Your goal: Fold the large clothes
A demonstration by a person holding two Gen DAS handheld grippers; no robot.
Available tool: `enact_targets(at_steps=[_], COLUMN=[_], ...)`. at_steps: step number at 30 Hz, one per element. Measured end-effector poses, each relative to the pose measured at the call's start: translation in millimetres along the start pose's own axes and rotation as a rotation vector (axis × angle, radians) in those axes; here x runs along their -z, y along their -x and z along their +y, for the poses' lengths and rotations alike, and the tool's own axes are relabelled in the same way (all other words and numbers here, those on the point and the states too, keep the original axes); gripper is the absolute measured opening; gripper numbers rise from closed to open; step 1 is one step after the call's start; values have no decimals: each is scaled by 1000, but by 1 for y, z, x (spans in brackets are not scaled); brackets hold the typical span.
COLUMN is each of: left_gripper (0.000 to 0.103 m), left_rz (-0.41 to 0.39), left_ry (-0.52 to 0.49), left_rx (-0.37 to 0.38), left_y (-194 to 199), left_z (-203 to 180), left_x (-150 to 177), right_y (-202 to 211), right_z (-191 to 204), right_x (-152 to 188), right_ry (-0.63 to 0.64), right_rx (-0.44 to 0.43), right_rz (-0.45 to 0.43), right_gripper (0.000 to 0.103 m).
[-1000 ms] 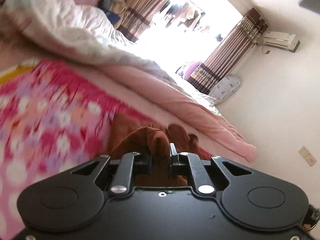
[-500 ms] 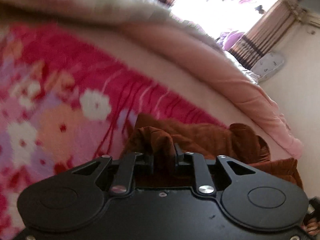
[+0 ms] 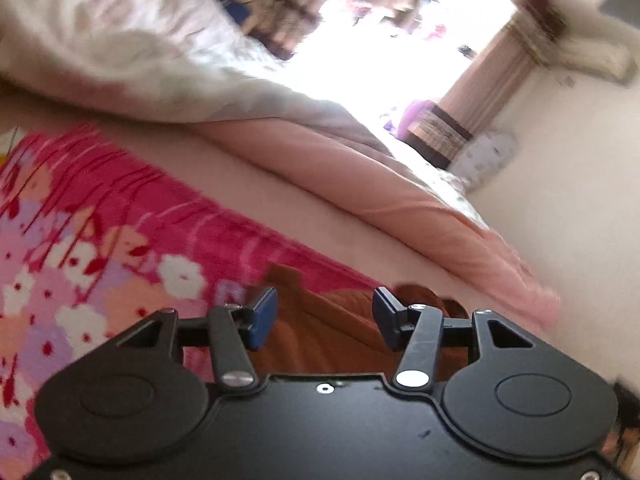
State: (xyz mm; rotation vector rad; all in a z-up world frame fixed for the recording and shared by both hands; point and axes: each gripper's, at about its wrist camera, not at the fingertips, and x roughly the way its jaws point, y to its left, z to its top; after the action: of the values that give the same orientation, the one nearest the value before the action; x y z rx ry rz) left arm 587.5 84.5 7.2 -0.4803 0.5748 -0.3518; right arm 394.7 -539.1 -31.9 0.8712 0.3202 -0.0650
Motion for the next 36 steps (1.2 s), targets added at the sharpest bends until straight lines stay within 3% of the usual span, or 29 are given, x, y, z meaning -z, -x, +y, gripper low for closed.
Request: enact_targets(at_steps=[3,6,11,14,16,23,26,27,28,31,36], left_gripper=[54,54,54,54,55,55,55,56,56,57,56], left_rz=[13,65,148,168,143,133,65,32,9,37,110], left_ry=[-170,-277,-244,-204,-198,-212,-224,-229,-235,-197,-129], left_rx=[-49,-115,-202,-195,-184,-188,-192,-214,-240,-282,-292], left_y=[-9,-41,-82,-96,-100,-76,-44,-34,-28,-33,-68], left_z=[-37,-52,-28,-5,1,-11,-12,-10,-7,5,14], left_x=[21,36,49,53,59,51,47,45,42,35,41], right_y=[2,-17,-60,-77,-86,-75,-47,-37,-30,-23,-44], right_z=[43,80,83,62,46,36,31,28,24,9,-8], right_x=[14,38,67,63,60,58,47,41,37,24,24], right_ry=[189,387,585,545,492,424,359,345,341,324,284], right_rx=[-13,67,278,345,332,273,224,216,219,272,294], right_rz=[6,58,111,163,184,165,96,62,35,20,92], right_gripper=[52,52,42,37,28,27,46,62,67,69,67])
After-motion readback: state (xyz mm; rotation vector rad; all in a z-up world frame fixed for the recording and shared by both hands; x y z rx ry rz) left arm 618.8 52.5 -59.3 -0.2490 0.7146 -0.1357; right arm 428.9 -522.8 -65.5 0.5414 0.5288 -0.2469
